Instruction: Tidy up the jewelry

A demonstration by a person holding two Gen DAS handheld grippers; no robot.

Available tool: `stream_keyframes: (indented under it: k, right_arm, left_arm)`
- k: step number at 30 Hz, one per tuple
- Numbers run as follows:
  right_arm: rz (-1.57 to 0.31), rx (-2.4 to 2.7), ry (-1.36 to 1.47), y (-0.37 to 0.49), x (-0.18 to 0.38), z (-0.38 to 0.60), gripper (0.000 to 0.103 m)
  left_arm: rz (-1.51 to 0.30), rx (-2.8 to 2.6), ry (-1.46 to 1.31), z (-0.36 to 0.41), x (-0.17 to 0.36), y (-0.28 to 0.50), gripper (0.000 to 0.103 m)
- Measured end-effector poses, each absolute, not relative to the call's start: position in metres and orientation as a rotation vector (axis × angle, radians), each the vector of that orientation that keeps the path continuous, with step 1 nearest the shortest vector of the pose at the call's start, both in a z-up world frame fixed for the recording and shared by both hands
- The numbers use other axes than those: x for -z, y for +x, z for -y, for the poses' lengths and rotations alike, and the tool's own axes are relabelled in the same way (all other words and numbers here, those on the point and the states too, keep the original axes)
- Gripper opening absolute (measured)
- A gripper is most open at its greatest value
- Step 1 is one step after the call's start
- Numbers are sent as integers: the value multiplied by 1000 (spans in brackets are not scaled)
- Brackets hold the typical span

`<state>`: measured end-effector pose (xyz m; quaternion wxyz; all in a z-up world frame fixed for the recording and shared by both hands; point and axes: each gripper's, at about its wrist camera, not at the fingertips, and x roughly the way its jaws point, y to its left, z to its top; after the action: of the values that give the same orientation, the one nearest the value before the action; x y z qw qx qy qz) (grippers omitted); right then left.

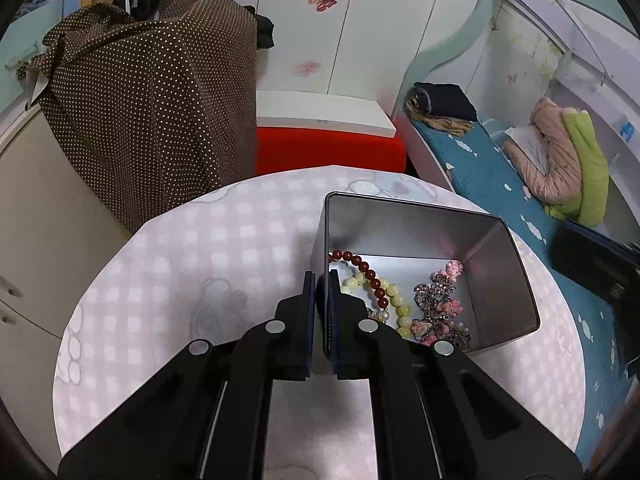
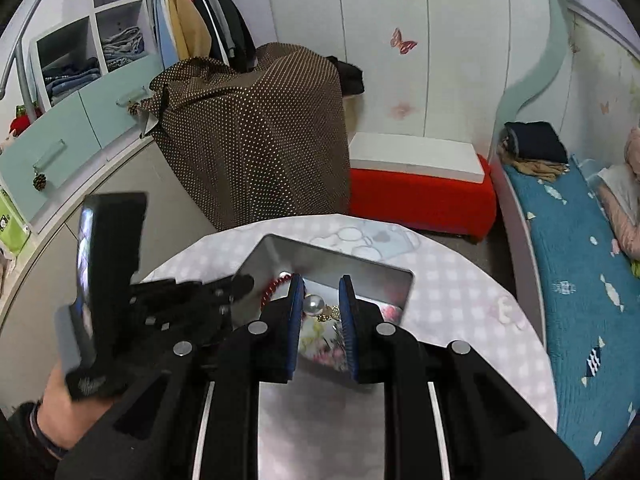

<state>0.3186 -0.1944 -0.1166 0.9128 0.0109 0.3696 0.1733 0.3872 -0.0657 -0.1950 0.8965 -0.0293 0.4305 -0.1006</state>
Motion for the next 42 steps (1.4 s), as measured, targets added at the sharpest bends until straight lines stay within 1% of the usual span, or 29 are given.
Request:
stream_keyframes:
  k: [14,17,18,19,20,21,22,23,24,25,26,27,32,36,42]
  right_arm:
    - [-859,-337,17,341,146,189,18]
    - [-871,-321,21,342,148,192,19]
    - [-869,-316,22,343,147,194,20]
    - [-866,-312,29,342,147,196,30]
    - [-860,-308,38,342,146,197,37]
    - [-847,-303,46,340,144,198,53]
    - [-828,-290,52,339,142,200,70]
    - [-804,-275,59,337,139,204,78]
    - [-791,-269,65,335,137,206,87]
    - [-777,-266,71,334,134,208,89]
    - [-769,-267,76,333,133,209,90]
    - [-766,-263,80,333,132,210,94]
    - [-746,-235,123,330,125,215,95]
    - [-745,-210,136,322,119,218,95]
    - [-682,-180,152,295,102,224,95]
  left_arm:
    - [-894,213,-65,65,195,388,5]
    - [-898,212,-64,65,194,388,7]
    - [-895,210,-71,64,193,388,10]
    - [-890,204,-77,63,191,387,33]
    - [-885,199,-81,62,190,387,50]
    - [-866,189,-97,59,187,385,74]
    - [-845,157,-107,55,184,383,79]
    - [-830,154,-123,51,181,382,82]
    - [-820,167,-142,47,177,381,86]
    - [-812,168,-143,46,174,381,90]
    - [-792,161,-130,46,169,378,90]
    - [-782,158,-121,45,166,377,90]
    - [-752,132,-99,42,151,369,96]
    - [-720,95,-60,40,137,354,97]
    - [-655,77,-27,34,107,320,97]
